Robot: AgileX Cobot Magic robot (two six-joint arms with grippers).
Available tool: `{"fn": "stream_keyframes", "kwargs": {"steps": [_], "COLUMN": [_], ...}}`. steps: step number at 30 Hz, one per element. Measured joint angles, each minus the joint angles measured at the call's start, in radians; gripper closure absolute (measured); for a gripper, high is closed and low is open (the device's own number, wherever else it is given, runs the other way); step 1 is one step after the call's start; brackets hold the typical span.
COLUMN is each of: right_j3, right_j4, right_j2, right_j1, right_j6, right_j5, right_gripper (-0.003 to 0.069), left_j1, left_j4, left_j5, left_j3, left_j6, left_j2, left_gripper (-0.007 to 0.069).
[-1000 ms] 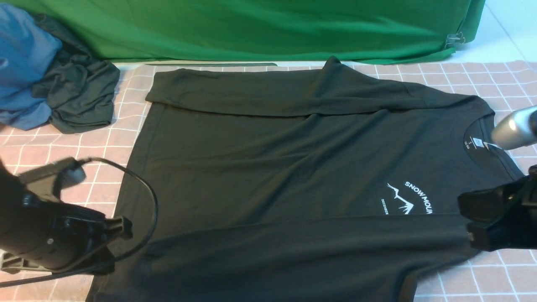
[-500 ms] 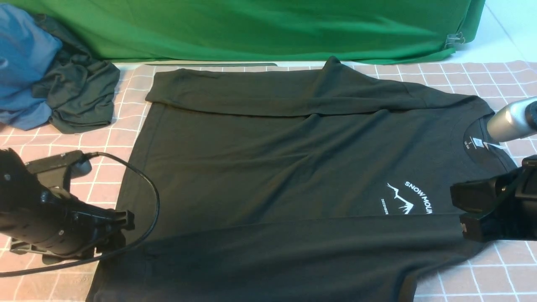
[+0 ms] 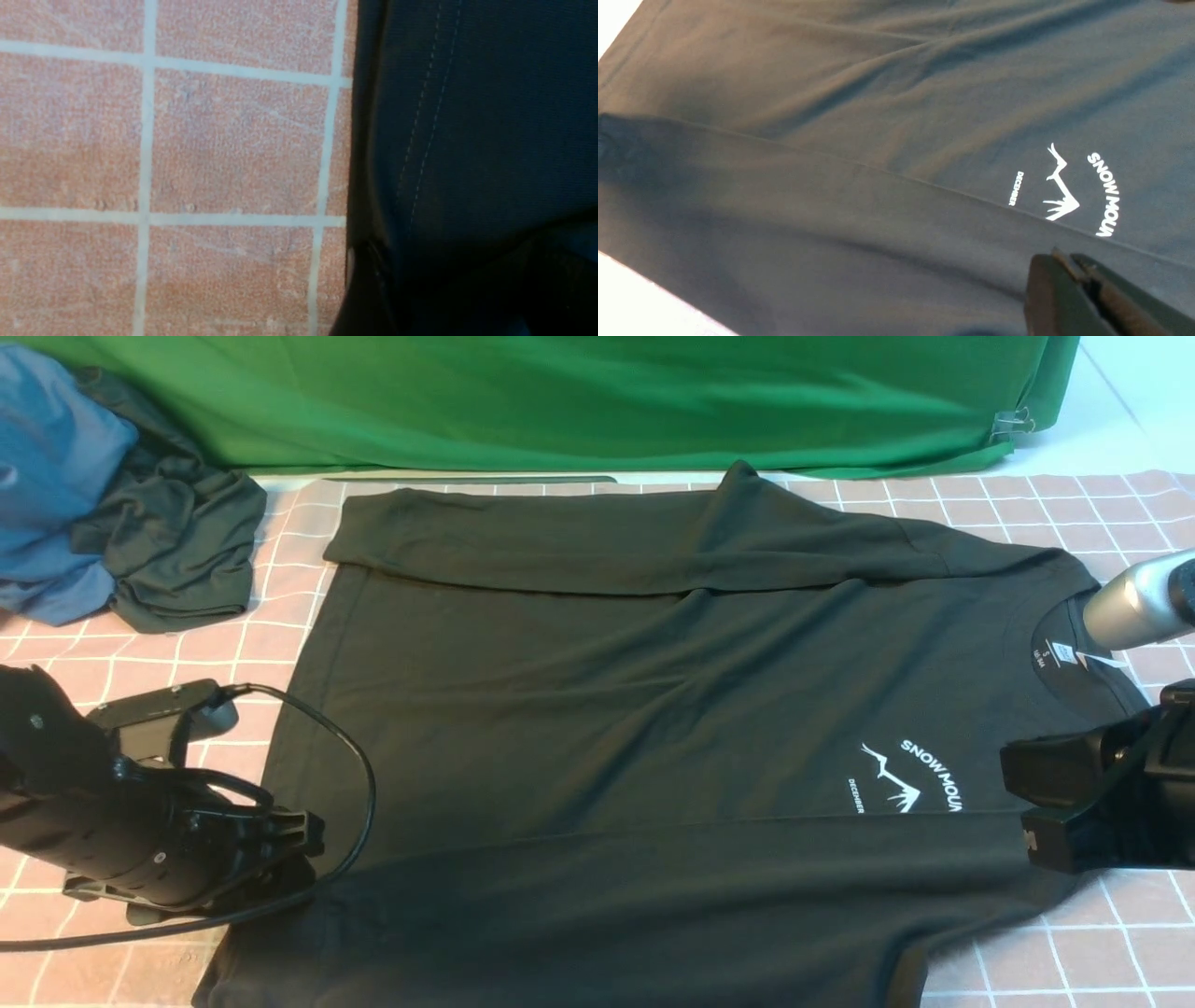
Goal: Fold a long-sleeved shirt over a pink coffee tablecloth.
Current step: 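Grasp the left edge of the dark T-shirt lying flat on the table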
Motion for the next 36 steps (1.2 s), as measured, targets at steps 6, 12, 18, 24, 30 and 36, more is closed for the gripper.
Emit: {"fn": "stream_keyframes", "kwargs": {"steps": [6, 12, 18, 24, 30, 36], "right_j3": [0.000, 0.000, 0.000, 0.000, 0.000, 0.000], "right_j4": [0.000, 0.000, 0.000, 0.000, 0.000, 0.000], "right_j2": [0.000, 0.000, 0.000, 0.000, 0.000, 0.000], "right_j1": [0.000, 0.000, 0.000, 0.000, 0.000, 0.000], "right_j6": [0.000, 0.000, 0.000, 0.000, 0.000, 0.000], "right_j5": [-0.003, -0.004, -0.006, -0.008, -0.010, -0.016], "right_gripper": [0.0606, 0.0602, 0.0599, 0.0589, 0.0589, 0.0589], "left_j1": [0.000, 0.000, -0.002, -0.002, -0.002, -0.002], "left_j4": [0.014, 0.042, 0.110, 0.193, 0.187, 0.079], "left_j5": [0.026, 0.063, 0.111, 0.144, 0.137, 0.132], "left_j3": [0.000, -0.011, -0.060, -0.067, -0.067, -0.067], "left_j6": [0.038, 0.045, -0.071, -0.155, -0.156, -0.028], "left_j2": [0.000, -0.012, -0.054, -0.062, -0.062, -0.050], "left_gripper": [0.0312, 0.0490, 0.0508, 0.0322, 0.0146, 0.0146]}}
